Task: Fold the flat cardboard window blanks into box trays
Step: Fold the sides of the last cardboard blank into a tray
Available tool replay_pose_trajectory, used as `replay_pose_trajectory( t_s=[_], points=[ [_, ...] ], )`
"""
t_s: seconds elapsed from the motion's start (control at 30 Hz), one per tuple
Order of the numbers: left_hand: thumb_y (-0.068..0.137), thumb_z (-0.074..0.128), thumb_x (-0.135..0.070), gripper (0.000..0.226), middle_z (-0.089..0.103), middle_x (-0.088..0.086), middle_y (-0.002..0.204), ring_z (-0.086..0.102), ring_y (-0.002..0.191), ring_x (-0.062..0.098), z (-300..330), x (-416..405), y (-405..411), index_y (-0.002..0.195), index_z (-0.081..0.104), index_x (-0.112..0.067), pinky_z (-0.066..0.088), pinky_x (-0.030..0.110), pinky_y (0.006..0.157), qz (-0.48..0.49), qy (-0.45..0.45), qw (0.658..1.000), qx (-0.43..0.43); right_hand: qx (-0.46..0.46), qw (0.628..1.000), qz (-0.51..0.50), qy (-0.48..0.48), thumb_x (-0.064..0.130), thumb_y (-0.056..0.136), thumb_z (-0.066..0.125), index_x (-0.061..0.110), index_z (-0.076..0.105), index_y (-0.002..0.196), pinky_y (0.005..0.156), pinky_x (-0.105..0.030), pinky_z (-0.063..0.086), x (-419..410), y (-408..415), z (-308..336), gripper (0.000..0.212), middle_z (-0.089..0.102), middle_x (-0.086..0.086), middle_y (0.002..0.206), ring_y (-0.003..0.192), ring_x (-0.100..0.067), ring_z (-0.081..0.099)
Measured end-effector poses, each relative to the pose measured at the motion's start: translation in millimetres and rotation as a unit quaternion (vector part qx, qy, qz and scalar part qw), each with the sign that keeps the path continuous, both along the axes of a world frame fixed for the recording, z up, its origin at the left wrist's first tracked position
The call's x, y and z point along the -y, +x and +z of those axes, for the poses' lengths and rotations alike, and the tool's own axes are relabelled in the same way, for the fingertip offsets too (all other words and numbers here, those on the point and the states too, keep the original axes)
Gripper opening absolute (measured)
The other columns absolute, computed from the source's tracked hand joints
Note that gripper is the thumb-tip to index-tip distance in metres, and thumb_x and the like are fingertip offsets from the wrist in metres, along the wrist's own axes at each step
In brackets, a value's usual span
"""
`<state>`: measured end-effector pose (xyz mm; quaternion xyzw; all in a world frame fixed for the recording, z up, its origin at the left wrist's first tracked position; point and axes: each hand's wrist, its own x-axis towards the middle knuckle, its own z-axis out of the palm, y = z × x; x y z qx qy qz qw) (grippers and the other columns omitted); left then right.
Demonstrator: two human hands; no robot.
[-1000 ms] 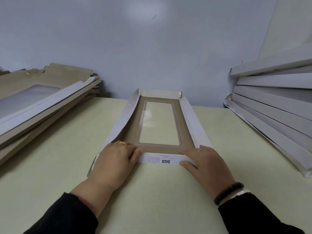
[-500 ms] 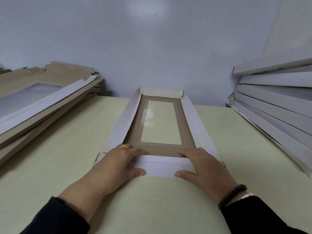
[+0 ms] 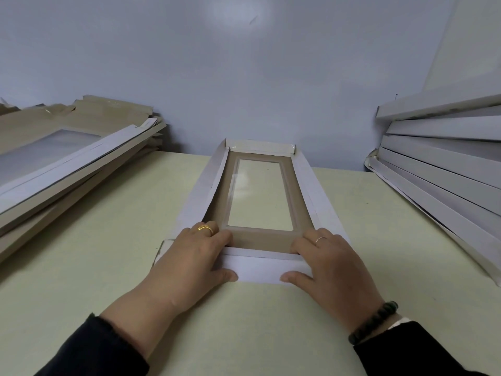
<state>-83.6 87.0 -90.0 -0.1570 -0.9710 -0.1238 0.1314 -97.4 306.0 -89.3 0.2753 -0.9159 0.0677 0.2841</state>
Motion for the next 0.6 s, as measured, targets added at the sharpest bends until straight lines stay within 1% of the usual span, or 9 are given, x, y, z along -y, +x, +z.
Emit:
replay_pose_trajectory(
  t_s=[0.03,0.1,0.2,0.3,0.37,0.4,0.47,0.53,0.6],
  points=[
    [0.081,0.06,-0.047,0.031,0.026,-0.019,0.076,0.027,0.077,0.011,1,-1,1,0.084,0.035,-0.029,0.025,0.008,0.065,-0.002,-0.002,1.0,-0.008,-0.004,1.0,-0.006,0.009,0.037,0.044,0.088,0.016,0.059,0.062,0.053,-0.018,0.027,1,3,2,0.04,0.056,0.005,0.063,0.055,-0.017,0.053],
    [0.081,0.061,-0.044,0.031,0.028,-0.017,0.073,0.028,0.073,0.01,3,-2,2,0.082,0.036,-0.027,0.025,0.009,0.064,-0.004,-0.006,1.0,-0.025,-0.011,1.0,-0.012,0.016,0.037,0.041,0.088,0.018,0.057,0.061,0.05,-0.015,0.024,4,7,6,0.041,0.054,0.007,0.06,0.051,-0.015,0.05],
    [0.083,0.059,-0.042,0.029,0.034,-0.012,0.072,0.029,0.064,0.0,4,-3,6,0.077,0.037,-0.024,0.024,0.01,0.061,-0.007,-0.011,0.999,-0.037,-0.012,1.0,0.001,0.023,0.027,0.04,0.089,0.017,0.053,0.06,0.047,-0.021,0.027,6,12,5,0.043,0.048,0.006,0.054,0.046,-0.017,0.047],
    [0.086,0.053,-0.047,0.027,0.046,-0.01,0.081,0.035,0.065,0.003,6,-3,11,0.077,0.041,-0.025,0.025,0.01,0.059,-0.01,-0.037,0.999,-0.025,-0.003,0.999,0.009,0.037,0.021,0.042,0.089,0.018,0.048,0.057,0.045,-0.023,0.031,7,18,2,0.043,0.048,0.005,0.051,0.043,-0.017,0.047],
    [0.084,0.053,-0.054,0.031,0.049,-0.01,0.083,0.042,0.07,0.007,8,-4,12,0.083,0.048,-0.024,0.025,0.013,0.055,-0.004,-0.051,0.999,-0.006,0.007,0.998,-0.002,0.06,0.026,0.038,0.089,0.02,0.047,0.055,0.042,-0.02,0.013,6,23,4,0.045,0.048,0.006,0.05,0.042,-0.016,0.047],
    [0.082,0.053,-0.059,0.035,0.049,-0.011,0.082,0.043,0.072,0.009,9,-5,14,0.087,0.05,-0.024,0.024,0.014,0.053,0.0,-0.063,0.998,0.002,0.008,0.997,-0.01,0.073,0.031,0.036,0.089,0.02,0.047,0.053,0.047,-0.016,0.0,6,25,6,0.046,0.047,0.006,0.049,0.04,-0.014,0.046],
    [0.076,0.05,-0.069,0.045,0.045,-0.012,0.079,0.04,0.07,0.01,12,-7,16,0.093,0.05,-0.027,0.021,0.014,0.05,0.001,-0.102,0.995,0.008,0.013,0.996,-0.014,0.088,0.042,0.037,0.085,0.019,0.046,0.05,0.06,-0.013,-0.007,6,28,9,0.047,0.044,0.007,0.046,0.039,-0.01,0.045],
    [0.072,0.049,-0.074,0.051,0.042,-0.012,0.076,0.038,0.069,0.009,12,-8,17,0.095,0.05,-0.028,0.021,0.014,0.05,-0.009,-0.12,0.993,0.013,0.042,0.996,-0.008,0.08,0.058,0.047,0.073,0.021,0.045,0.051,0.047,-0.017,-0.001,6,31,9,0.046,0.044,0.008,0.046,0.041,-0.007,0.045],
    [0.066,0.054,-0.075,0.054,0.042,-0.013,0.075,0.038,0.069,0.004,10,-7,18,0.093,0.052,-0.028,0.025,0.014,0.053,-0.025,-0.101,0.994,0.04,0.082,0.995,0.01,0.062,0.07,0.06,0.05,0.024,0.039,0.055,0.043,-0.019,0.017,7,31,9,0.048,0.045,0.01,0.048,0.045,-0.006,0.047]
  ],
)
